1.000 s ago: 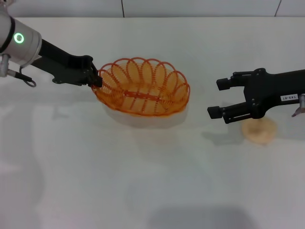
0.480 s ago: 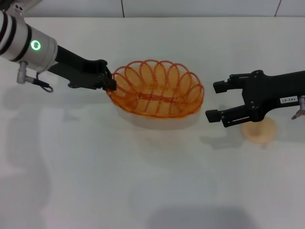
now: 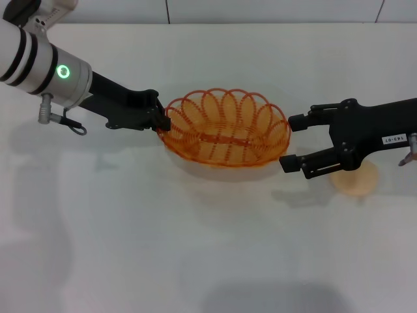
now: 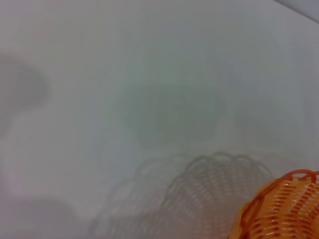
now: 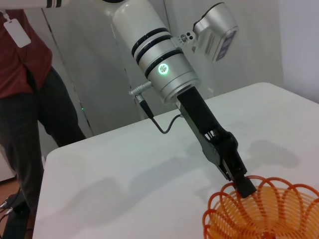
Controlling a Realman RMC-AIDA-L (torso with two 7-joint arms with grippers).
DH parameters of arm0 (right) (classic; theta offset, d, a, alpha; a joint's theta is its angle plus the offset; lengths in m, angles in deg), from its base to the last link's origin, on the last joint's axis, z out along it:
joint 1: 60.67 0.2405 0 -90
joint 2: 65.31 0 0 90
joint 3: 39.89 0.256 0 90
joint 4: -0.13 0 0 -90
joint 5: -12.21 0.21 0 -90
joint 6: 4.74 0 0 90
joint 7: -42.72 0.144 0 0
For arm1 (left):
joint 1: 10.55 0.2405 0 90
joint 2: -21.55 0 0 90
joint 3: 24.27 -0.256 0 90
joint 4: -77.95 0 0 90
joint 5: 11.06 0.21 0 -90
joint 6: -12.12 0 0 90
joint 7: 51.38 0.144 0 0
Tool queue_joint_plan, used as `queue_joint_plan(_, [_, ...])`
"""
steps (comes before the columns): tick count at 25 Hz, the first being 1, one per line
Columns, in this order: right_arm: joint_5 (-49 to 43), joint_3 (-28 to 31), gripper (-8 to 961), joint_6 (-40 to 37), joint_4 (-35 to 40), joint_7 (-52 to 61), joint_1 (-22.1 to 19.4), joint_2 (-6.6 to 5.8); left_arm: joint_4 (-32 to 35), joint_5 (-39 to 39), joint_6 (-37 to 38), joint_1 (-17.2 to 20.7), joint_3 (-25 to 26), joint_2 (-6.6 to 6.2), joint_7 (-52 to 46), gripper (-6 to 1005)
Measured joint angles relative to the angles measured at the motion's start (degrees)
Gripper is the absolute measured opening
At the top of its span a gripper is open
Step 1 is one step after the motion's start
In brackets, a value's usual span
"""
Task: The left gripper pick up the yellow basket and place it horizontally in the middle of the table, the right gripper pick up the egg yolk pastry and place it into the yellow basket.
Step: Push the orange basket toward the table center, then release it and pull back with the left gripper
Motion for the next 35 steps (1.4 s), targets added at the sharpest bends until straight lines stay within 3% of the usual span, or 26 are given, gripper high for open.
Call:
queue_joint_plan(10, [-0.01, -0.10, 870, -0.53, -0.01, -0.01, 0.08, 0.00, -0.42, 1.38, -0.77, -0.49, -0.69, -0.50, -0.91, 167])
queue_joint_plan(35, [-0.01, -0.79, 870, -0.61, -0.29, -0.01, 0.06, 0.09, -1.97, 1.01, -2.09, -0.15, -1.69, 0.03, -0.62, 221])
